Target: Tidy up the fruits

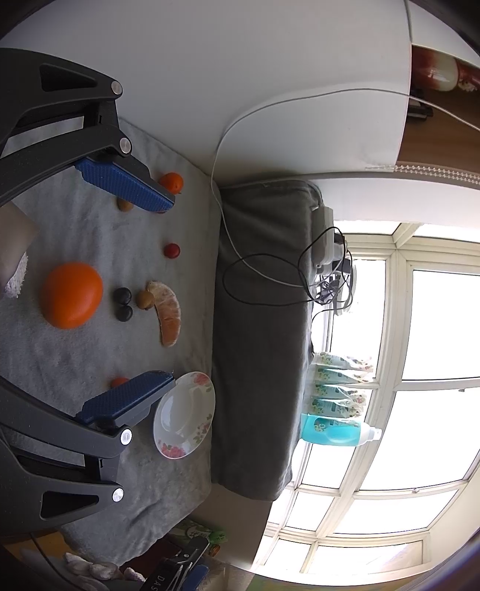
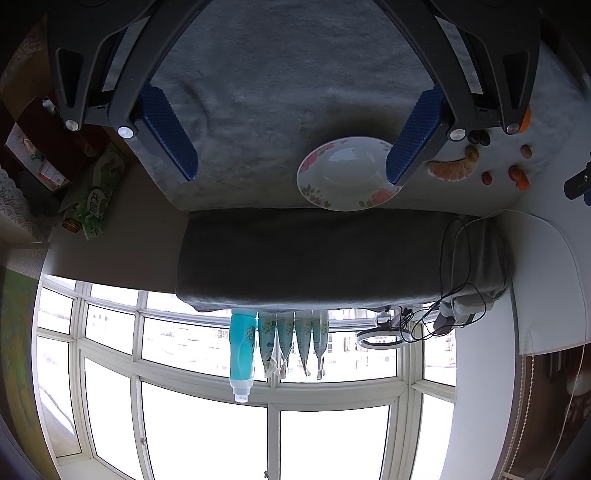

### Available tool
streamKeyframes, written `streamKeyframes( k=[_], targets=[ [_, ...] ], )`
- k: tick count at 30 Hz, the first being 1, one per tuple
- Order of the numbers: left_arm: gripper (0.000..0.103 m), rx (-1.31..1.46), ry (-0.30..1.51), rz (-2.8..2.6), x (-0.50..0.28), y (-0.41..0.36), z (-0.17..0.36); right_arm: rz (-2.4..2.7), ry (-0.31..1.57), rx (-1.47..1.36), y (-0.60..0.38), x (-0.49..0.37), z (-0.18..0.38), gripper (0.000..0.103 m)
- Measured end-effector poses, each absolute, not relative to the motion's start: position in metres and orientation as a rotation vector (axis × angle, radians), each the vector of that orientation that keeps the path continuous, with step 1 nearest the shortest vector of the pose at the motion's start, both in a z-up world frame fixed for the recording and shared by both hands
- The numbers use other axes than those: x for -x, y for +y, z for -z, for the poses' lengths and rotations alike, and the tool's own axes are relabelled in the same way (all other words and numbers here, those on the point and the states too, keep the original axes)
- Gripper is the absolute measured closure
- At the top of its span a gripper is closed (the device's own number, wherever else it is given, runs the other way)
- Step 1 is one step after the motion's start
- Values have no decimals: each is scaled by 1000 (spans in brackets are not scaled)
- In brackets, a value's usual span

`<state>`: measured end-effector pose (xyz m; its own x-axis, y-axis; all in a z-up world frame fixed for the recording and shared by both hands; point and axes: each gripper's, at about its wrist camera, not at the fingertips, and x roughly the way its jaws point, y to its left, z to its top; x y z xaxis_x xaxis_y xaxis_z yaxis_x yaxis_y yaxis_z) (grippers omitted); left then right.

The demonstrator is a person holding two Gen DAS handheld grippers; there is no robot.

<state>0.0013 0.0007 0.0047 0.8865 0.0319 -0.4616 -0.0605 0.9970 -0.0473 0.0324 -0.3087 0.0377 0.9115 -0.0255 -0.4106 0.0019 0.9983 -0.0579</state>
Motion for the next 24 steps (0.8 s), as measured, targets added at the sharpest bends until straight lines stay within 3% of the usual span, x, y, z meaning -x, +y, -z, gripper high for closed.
streamKeyframes(
  k=[24],
  targets=[
    [15, 71, 496, -40, -3, 6, 1, -20, 454, 54, -304, -41, -23, 0]
  ],
)
